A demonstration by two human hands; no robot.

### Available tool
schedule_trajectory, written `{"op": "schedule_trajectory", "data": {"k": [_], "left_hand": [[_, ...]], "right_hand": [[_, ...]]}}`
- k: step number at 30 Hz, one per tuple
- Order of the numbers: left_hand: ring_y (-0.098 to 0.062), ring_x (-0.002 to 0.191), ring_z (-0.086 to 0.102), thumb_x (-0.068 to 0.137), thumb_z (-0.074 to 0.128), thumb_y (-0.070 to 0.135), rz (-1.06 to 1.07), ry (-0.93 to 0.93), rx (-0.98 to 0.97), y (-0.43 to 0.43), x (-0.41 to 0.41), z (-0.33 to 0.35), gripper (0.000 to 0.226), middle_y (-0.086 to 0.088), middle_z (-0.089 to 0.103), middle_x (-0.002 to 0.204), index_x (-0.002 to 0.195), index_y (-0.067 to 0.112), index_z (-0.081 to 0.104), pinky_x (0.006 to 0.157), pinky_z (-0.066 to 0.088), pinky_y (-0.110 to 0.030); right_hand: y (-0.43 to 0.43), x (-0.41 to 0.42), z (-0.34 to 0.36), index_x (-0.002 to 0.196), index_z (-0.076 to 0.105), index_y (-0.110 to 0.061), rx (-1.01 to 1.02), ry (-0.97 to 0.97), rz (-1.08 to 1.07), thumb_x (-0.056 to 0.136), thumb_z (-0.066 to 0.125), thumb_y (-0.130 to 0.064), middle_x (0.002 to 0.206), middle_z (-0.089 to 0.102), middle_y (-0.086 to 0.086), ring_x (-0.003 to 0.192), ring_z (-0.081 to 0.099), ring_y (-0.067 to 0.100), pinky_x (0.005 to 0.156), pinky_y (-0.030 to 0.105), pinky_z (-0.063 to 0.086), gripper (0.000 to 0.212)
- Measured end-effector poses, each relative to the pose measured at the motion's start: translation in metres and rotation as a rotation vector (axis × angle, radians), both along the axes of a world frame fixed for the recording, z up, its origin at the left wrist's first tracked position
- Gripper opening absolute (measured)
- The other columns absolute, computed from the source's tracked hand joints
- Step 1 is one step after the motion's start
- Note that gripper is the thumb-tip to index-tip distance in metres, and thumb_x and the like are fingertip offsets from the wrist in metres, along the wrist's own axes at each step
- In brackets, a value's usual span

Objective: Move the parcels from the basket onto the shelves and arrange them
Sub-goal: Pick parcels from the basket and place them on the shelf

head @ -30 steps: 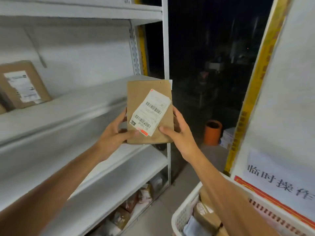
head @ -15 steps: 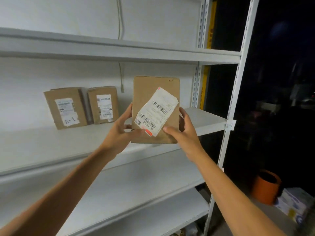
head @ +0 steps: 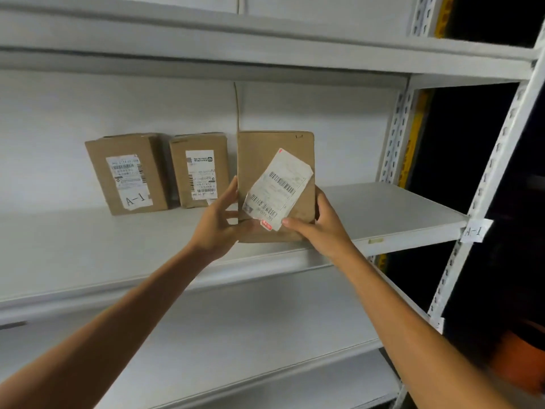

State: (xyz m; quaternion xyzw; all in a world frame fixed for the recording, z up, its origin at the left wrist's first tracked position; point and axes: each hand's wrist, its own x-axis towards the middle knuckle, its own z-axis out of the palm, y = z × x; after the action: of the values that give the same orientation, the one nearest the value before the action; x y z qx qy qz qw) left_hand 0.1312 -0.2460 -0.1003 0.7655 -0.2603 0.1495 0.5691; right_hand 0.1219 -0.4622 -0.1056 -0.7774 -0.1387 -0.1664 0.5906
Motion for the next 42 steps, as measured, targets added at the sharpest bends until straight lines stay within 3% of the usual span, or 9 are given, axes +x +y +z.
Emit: {"op": "schedule_trajectory", "data": {"k": [3, 8, 13, 16, 19, 25, 28, 33, 42], "left_hand": [[-0.011, 0.104, 0.062, 0.078, 0.074, 0.017, 0.056, -0.02, 0.017, -0.014, 0.033, -0.007, 0.089, 0.009, 0.059, 0.109, 0.145, 0.048, 0.024, 0.073, 0.058, -0.025], [0.003, 0.114, 0.054, 0.078, 0.076, 0.009, 0.162, -0.015, 0.105, -0.032, 0.089, -0.011, 0.104, -0.003, 0.05, 0.13, 0.151, 0.038, 0.007, 0.084, 0.056, -0.025], [-0.037, 0.146, 0.01, 0.073, 0.08, 0.009, 0.436, -0.379, 0.566, -0.051, 0.125, -0.005, 0.107, -0.008, -0.012, 0.159, 0.151, 0.027, 0.009, 0.104, 0.04, -0.056], [-0.044, 0.145, 0.004, 0.08, 0.074, 0.016, 0.577, -0.52, 0.863, -0.056, 0.144, 0.005, 0.079, -0.006, -0.005, 0.158, 0.147, 0.026, 0.033, 0.106, 0.03, -0.067], [-0.036, 0.146, -0.002, 0.088, 0.065, 0.022, 0.609, -0.644, 1.125, -0.055, 0.165, 0.01, 0.063, -0.009, 0.009, 0.159, 0.145, 0.024, 0.039, 0.116, 0.005, -0.054], [-0.033, 0.146, 0.015, 0.081, 0.073, 0.019, 0.672, -0.578, 1.266, -0.06, 0.194, 0.002, 0.07, -0.008, 0.022, 0.158, 0.144, 0.025, 0.042, 0.113, 0.012, -0.041], [-0.031, 0.147, 0.01, 0.08, 0.068, 0.007, 0.671, -0.559, 1.357, -0.051, 0.206, -0.01, 0.076, -0.003, 0.006, 0.16, 0.146, 0.027, 0.037, 0.115, 0.01, -0.037], [-0.029, 0.148, -0.006, 0.085, 0.054, 0.002, 0.647, -0.474, 1.321, -0.052, 0.211, -0.019, 0.072, 0.001, -0.015, 0.156, 0.149, 0.026, 0.03, 0.12, 0.006, -0.038], [-0.028, 0.147, 0.009, 0.091, 0.053, 0.031, 0.487, -0.477, 1.255, -0.075, 0.185, -0.012, 0.055, -0.004, 0.024, 0.158, 0.144, 0.029, 0.039, 0.116, -0.009, -0.037]], "right_hand": [[-0.012, 0.041, -0.006, 0.144, 0.032, -0.031, -0.04, 0.02, 0.037, 0.078, 0.08, -0.023, 0.127, 0.055, -0.019, 0.118, 0.052, 0.001, 0.094, 0.025, 0.051, 0.082], [-0.032, 0.111, -0.004, 0.146, 0.024, -0.029, -0.128, 0.024, 0.085, 0.079, 0.078, -0.017, 0.128, 0.053, -0.014, 0.121, 0.052, 0.007, 0.092, 0.021, 0.048, 0.086], [-0.032, 0.171, 0.001, 0.15, 0.018, -0.031, -0.203, 0.038, 0.102, 0.078, 0.079, -0.024, 0.124, 0.051, -0.014, 0.113, 0.052, 0.009, 0.078, 0.012, 0.047, 0.095], [-0.03, 0.2, 0.003, 0.149, 0.024, -0.027, -0.206, 0.01, 0.064, 0.083, 0.075, -0.032, 0.137, 0.055, -0.003, 0.12, 0.055, 0.019, 0.092, 0.031, 0.05, 0.084], [-0.023, 0.225, 0.006, 0.148, 0.028, -0.021, -0.238, 0.0, 0.005, 0.086, 0.072, -0.037, 0.139, 0.053, 0.006, 0.123, 0.054, 0.026, 0.099, 0.042, 0.048, 0.078], [-0.018, 0.256, 0.001, 0.147, 0.031, -0.017, -0.275, -0.042, -0.036, 0.089, 0.069, -0.023, 0.138, 0.056, 0.009, 0.124, 0.054, 0.029, 0.1, 0.039, 0.047, 0.07], [-0.016, 0.262, -0.015, 0.14, 0.037, -0.01, -0.378, -0.034, -0.092, 0.091, 0.064, -0.016, 0.134, 0.058, 0.012, 0.119, 0.056, 0.034, 0.092, 0.036, 0.044, 0.056], [-0.02, 0.269, -0.02, 0.124, 0.045, -0.006, -0.433, 0.019, -0.1, 0.091, 0.065, -0.021, 0.123, 0.062, 0.015, 0.108, 0.059, 0.037, 0.081, 0.037, 0.045, 0.041], [-0.041, 0.247, -0.02, 0.138, 0.046, -0.018, -0.664, 0.079, -0.119, 0.087, 0.066, -0.042, 0.134, 0.058, 0.009, 0.123, 0.051, 0.035, 0.1, 0.044, 0.043, 0.06]]}}
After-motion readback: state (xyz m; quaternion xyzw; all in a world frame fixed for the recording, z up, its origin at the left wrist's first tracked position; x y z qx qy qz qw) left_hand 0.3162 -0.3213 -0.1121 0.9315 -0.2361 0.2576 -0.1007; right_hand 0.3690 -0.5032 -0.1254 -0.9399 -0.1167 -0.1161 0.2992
